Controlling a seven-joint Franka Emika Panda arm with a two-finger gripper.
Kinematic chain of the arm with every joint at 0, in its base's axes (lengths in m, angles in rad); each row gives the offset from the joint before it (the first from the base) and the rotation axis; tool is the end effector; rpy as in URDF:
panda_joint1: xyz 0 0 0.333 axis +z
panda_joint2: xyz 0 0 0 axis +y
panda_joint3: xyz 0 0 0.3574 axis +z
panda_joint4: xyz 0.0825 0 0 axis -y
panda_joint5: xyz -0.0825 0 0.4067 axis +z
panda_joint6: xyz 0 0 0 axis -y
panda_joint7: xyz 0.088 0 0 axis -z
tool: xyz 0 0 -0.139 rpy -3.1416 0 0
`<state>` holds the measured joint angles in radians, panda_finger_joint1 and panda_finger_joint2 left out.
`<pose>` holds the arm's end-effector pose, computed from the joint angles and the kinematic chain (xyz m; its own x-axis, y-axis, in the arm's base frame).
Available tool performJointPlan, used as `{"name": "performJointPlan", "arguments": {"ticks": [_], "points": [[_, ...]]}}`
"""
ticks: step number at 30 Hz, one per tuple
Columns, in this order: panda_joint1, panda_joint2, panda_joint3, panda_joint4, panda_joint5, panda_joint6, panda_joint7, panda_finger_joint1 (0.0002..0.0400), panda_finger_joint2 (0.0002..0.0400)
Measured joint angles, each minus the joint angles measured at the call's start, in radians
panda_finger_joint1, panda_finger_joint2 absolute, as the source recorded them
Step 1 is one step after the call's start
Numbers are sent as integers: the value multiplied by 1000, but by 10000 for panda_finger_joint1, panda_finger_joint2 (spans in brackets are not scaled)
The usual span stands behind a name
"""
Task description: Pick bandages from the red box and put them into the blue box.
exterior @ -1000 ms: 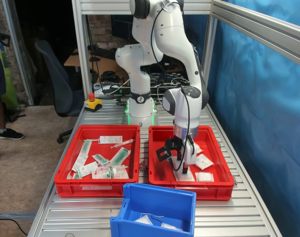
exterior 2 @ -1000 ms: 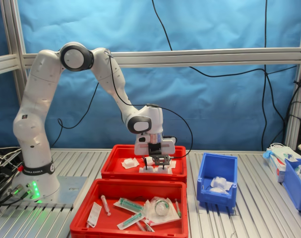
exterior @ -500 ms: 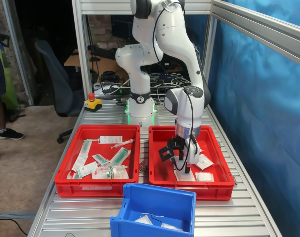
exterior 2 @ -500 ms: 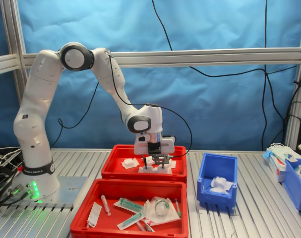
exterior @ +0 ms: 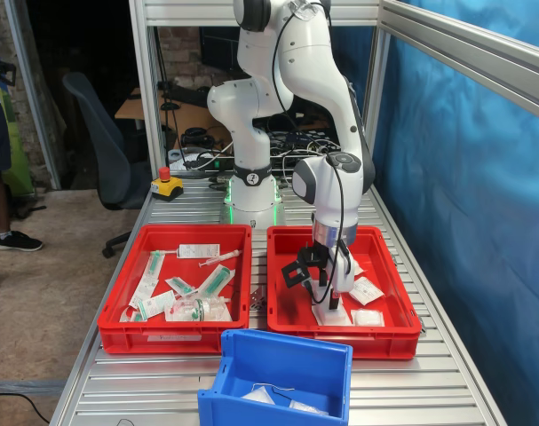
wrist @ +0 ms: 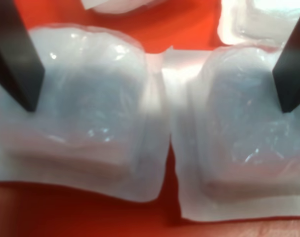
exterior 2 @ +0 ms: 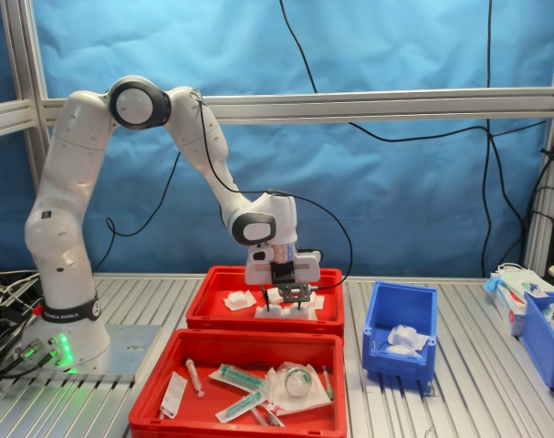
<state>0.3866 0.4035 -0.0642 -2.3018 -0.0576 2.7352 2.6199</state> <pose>0.5265 0.1758 0.1597 -0.6199 -0.7847 -0.0002 -0.7834 0.6189 -0.0572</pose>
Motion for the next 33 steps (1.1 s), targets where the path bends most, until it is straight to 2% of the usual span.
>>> {"name": "performJointPlan", "arguments": {"ticks": [16, 33], "points": [[0, -26, -18, -44, 0, 16, 0, 400, 400], [0, -61, -26, -90, 0, 72, 0, 400, 400]]}}
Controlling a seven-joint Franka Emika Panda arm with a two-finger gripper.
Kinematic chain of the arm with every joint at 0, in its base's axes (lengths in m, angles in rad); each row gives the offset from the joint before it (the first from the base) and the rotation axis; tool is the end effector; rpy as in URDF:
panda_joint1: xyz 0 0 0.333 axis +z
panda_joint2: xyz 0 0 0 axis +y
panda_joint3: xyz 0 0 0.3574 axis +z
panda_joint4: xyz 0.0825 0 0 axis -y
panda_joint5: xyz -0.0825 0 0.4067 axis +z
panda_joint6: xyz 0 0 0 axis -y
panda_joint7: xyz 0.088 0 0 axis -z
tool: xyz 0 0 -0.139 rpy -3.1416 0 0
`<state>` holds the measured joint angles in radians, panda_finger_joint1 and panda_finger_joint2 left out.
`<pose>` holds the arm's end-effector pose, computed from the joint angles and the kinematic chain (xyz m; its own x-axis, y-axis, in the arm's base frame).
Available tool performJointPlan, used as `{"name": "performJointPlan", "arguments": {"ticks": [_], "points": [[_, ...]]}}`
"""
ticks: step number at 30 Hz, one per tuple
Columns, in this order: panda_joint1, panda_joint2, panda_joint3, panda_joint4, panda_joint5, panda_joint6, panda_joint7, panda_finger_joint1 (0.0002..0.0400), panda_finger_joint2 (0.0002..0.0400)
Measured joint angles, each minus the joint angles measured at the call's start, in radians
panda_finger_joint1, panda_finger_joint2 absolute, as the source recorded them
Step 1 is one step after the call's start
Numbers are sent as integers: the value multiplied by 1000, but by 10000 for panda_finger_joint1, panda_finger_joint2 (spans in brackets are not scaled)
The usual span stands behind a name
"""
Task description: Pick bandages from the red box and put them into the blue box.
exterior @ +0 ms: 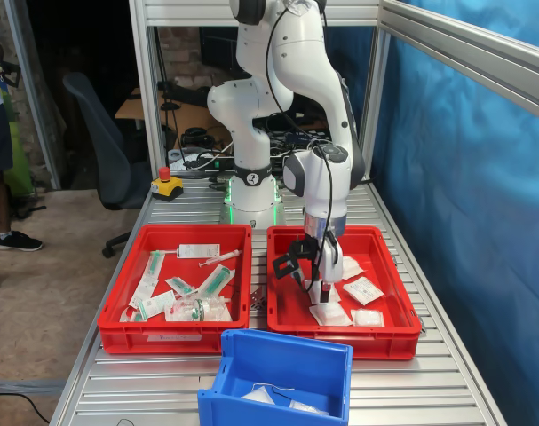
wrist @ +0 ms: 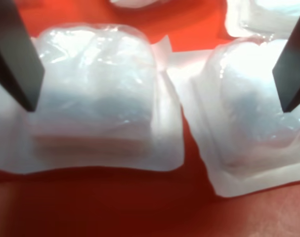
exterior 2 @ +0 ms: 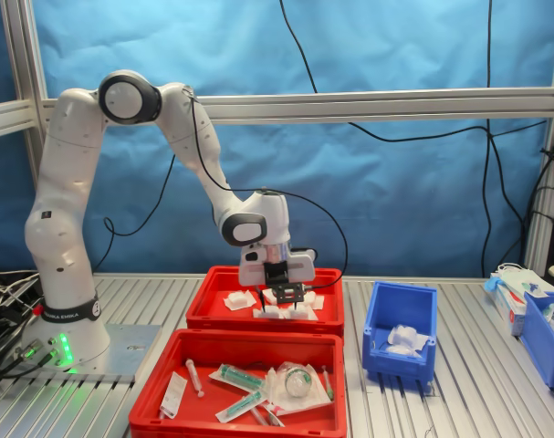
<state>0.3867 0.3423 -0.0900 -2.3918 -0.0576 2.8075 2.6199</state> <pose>0.5094 0.1558 0.1698 -0.6368 -0.7702 -0.0363 -0.7662 0.6374 -0.0820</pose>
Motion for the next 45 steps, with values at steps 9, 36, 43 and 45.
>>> {"name": "performJointPlan", "arguments": {"ticks": [9, 36, 43, 45], "points": [[12, -26, -2, -40, 0, 5, 0, 400, 400], [81, 18, -8, -32, 0, 8, 0, 400, 400], [82, 62, -23, -1, 0, 8, 0, 400, 400], [82, 67, -25, 3, 0, 8, 0, 400, 400]]}}
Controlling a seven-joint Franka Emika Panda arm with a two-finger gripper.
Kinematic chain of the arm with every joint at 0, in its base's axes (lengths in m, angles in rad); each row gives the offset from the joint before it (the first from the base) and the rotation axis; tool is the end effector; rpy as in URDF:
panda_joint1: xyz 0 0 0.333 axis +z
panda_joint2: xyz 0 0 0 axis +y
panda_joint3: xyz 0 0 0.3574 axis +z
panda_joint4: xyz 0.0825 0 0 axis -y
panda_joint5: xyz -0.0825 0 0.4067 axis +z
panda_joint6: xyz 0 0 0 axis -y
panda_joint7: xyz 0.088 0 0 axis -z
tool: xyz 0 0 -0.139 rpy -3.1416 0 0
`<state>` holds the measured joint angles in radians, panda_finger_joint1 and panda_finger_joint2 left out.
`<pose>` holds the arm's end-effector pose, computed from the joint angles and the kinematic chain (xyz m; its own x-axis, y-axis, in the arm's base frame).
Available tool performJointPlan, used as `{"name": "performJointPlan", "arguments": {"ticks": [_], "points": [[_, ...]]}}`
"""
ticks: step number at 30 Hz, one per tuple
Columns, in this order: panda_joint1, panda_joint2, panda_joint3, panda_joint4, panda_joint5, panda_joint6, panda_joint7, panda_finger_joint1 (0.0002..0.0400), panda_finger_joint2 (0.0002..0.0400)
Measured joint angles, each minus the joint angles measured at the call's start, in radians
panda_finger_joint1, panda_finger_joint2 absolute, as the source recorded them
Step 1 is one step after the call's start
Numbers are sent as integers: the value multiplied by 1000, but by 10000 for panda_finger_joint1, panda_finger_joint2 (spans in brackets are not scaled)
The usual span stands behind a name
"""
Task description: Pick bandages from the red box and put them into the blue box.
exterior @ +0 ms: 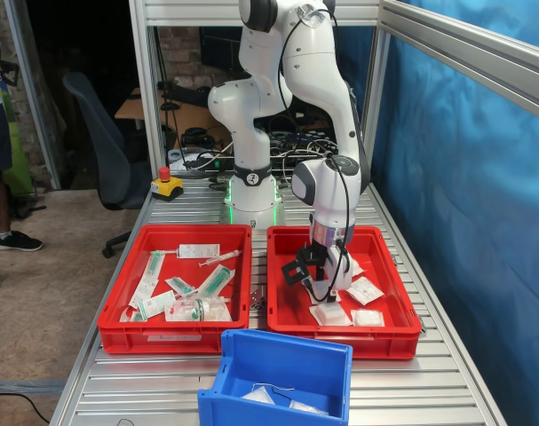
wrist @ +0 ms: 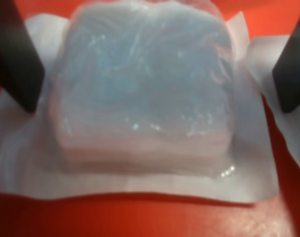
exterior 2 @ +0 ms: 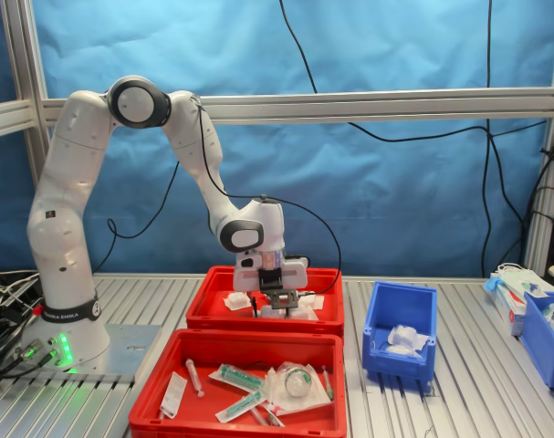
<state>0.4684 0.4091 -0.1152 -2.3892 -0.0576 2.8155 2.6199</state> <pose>0.4916 0.1793 0.1368 -0.5908 -0.8066 0.0181 -0.8057 0.5887 -0.0647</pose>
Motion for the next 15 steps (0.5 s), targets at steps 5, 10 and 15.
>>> {"name": "performJointPlan", "arguments": {"ticks": [5, 10, 15], "points": [[0, 6, -5, 7, 0, 0, 0, 400, 400], [0, 8, -8, 11, 0, 0, 0, 400, 400], [0, 10, -10, 12, 0, 0, 0, 343, 343]]}}
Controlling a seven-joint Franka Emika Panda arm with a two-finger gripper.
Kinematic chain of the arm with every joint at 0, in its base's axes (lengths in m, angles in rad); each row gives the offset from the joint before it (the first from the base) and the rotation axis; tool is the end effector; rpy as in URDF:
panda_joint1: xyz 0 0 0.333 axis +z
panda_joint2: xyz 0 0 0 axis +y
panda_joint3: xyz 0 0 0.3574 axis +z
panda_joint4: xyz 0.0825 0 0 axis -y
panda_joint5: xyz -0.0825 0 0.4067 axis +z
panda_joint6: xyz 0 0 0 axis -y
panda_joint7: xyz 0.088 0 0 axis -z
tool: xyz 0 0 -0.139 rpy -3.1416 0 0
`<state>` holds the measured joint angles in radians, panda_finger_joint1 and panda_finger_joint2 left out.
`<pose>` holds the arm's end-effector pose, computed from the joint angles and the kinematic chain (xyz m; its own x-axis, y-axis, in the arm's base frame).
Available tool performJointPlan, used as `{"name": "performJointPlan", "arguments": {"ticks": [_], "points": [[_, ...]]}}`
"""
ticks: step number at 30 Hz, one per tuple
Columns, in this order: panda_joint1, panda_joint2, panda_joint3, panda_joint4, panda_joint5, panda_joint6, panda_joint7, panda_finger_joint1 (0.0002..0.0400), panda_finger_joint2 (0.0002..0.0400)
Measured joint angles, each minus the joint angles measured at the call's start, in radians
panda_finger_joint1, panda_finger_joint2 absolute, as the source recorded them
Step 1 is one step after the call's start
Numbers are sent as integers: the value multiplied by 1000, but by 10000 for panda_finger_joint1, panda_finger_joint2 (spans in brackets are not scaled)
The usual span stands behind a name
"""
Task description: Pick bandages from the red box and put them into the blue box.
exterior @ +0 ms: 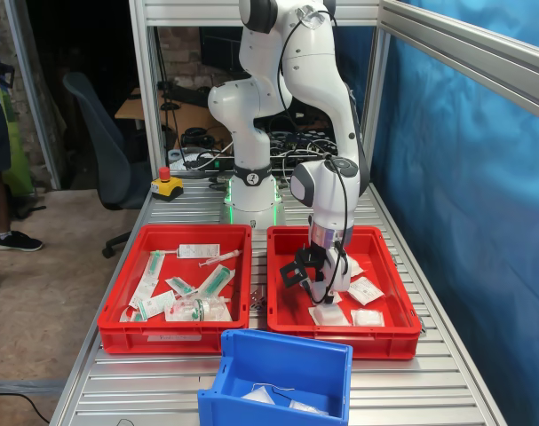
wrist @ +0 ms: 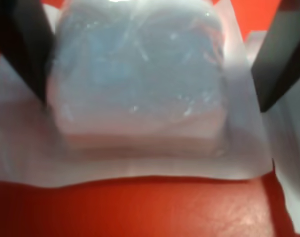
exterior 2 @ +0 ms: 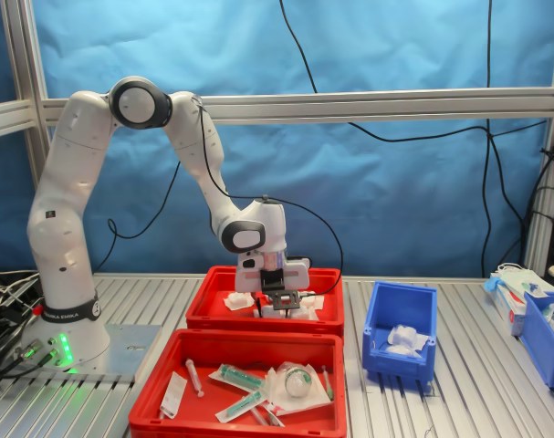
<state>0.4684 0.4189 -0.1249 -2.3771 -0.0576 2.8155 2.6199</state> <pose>0.4973 0.1756 0.1356 -0.5976 -0.8016 0.0185 -0.8005 0.5952 -0.0704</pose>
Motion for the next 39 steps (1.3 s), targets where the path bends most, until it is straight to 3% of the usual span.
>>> {"name": "performJointPlan", "arguments": {"ticks": [4, 5, 8, 9, 13, 14, 18, 19, 22, 23, 33, 39], "points": [[0, 0, -1, 1, 0, 0, 0, 343, 343], [0, 0, -1, 1, 0, 0, 0, 293, 293], [0, 0, -1, 2, 0, 0, 0, 293, 293], [0, 0, -1, 2, 0, 0, 0, 243, 243], [0, 0, -2, 4, 0, 0, 0, 243, 243], [0, 0, -3, 5, 0, 0, 0, 193, 193], [0, 0, -3, 8, 0, 0, 0, 193, 193], [0, 0, -3, 9, 0, 0, 0, 143, 143], [0, 0, -3, 13, 0, 0, 0, 143, 143], [0, 0, -4, 13, 0, 0, 0, 94, 94], [1, -6, -8, 17, 0, -29, 0, 88, 88], [1, -57, -25, 16, 0, -129, 0, 88, 88]]}}
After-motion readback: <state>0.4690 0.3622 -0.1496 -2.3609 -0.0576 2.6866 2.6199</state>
